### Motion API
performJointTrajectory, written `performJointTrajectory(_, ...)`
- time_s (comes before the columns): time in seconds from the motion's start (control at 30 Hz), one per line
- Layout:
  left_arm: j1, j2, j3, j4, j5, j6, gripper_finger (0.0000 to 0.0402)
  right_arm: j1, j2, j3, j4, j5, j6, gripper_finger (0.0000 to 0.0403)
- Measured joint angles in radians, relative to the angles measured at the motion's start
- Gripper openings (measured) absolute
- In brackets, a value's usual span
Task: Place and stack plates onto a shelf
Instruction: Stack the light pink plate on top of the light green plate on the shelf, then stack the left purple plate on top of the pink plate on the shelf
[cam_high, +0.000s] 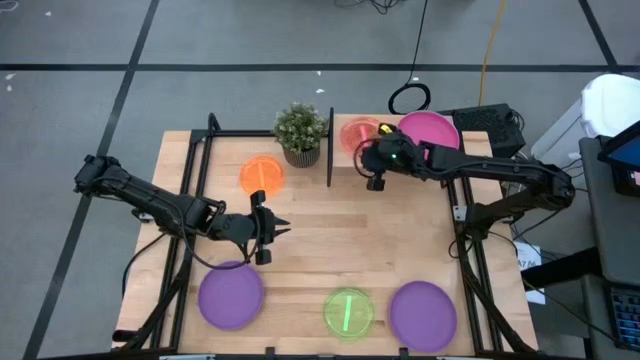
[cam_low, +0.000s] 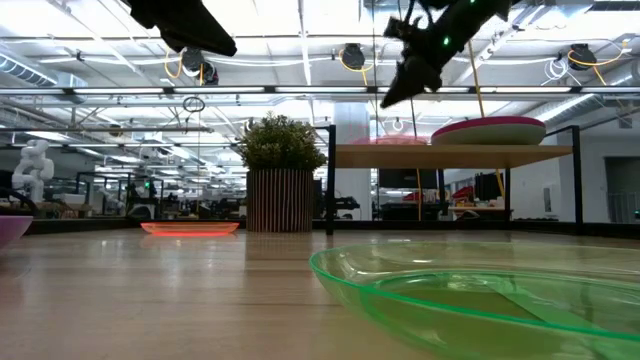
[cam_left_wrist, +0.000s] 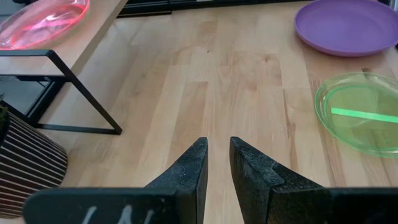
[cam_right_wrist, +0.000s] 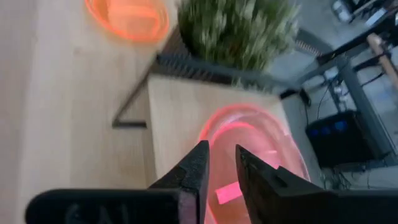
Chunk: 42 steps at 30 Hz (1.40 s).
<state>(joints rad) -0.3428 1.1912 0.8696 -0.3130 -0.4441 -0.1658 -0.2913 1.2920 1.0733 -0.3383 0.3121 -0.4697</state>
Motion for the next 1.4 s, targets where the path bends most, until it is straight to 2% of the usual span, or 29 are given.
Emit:
performJointTrajectory(0.23,0.000,0.000,0.000,-0.004,0.002,-0.025,0.0074,0.101,-0.120,0.000,0.004,0.053,0.075,0.0081)
performJointTrajectory(0.5,-0.039,0.000,0.000,-0.069,0.088,-0.122,0.0074,0.334,-0.221,-0.016,-0.126,0.050,0.304,0.0082)
performJointTrajectory(0.67,-0.106,0.000,0.000,-0.183,0.090,-0.236,0.0074,0.477,-0.262,-0.114,-0.104,0.050,0.305,0.0082)
performJointTrajectory(0.77,-0.150,0.000,0.000,-0.263,0.099,-0.317,0.0074,0.530,-0.290,-0.169,-0.088,0.050,0.248,0.0082)
performJointTrajectory(1.0,-0.249,0.000,0.000,-0.474,0.193,-0.456,0.0074,0.551,-0.334,-0.242,-0.082,0.053,0.273,0.0082)
performJointTrajectory(1.27,-0.322,0.000,0.000,-0.637,0.197,-0.461,0.0074,0.552,-0.336,-0.264,-0.075,0.051,0.369,0.0082)
performJointTrajectory(1.4,-0.332,0.000,-0.014,-0.659,0.198,-0.491,0.0074,0.566,-0.336,-0.264,-0.061,0.051,0.405,0.0082)
